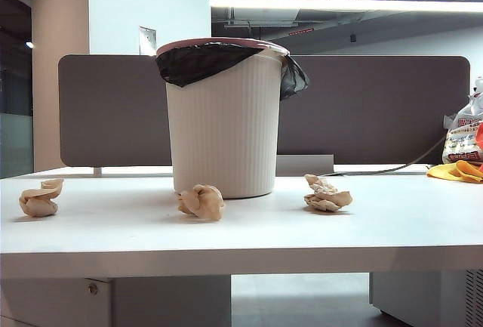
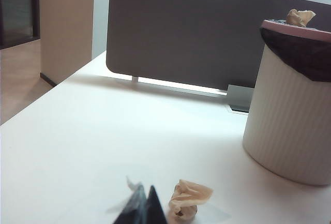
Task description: Pick up all the trash on the table and put it in the trash can.
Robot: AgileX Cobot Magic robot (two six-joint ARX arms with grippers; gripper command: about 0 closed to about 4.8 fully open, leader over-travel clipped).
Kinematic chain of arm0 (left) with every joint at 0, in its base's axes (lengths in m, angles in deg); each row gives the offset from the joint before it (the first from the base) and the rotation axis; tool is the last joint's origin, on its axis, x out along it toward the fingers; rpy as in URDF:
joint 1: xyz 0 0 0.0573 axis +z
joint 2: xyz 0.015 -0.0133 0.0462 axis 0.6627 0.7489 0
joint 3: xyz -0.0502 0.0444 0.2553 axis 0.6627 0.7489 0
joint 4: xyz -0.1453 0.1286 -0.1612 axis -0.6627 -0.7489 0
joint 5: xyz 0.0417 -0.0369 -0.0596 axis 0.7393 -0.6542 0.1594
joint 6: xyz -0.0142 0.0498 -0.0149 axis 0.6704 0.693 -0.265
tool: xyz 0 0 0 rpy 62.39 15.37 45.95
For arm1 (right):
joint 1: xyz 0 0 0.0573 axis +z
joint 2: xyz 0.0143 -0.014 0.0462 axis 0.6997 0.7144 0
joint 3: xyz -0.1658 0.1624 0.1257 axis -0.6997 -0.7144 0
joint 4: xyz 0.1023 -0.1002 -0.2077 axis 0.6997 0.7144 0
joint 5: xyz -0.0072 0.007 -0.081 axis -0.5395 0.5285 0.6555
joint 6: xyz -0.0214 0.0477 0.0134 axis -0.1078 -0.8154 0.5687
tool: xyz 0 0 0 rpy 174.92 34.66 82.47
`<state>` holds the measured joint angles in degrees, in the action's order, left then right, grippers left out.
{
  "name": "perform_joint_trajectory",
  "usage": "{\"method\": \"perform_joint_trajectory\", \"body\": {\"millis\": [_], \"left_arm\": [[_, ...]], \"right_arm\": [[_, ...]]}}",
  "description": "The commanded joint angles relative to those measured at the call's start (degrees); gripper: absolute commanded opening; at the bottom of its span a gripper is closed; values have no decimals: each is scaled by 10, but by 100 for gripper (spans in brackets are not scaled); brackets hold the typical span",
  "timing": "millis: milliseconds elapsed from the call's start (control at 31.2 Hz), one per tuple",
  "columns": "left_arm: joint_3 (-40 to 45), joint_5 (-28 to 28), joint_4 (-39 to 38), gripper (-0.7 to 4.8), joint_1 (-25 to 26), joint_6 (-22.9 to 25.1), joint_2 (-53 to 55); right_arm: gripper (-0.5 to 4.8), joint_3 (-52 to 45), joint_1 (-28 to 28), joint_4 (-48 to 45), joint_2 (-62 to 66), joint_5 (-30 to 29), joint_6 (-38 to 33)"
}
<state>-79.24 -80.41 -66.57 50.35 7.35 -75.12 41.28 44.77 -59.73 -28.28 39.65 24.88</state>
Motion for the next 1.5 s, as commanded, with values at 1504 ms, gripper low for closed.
{"method": "perform_joint_trajectory", "body": {"millis": [1504], "left_arm": [[-559, -51, -445, -5, -51, 65, 320]], "right_arm": [[-5, 669, 325, 97, 525, -51, 0]]}}
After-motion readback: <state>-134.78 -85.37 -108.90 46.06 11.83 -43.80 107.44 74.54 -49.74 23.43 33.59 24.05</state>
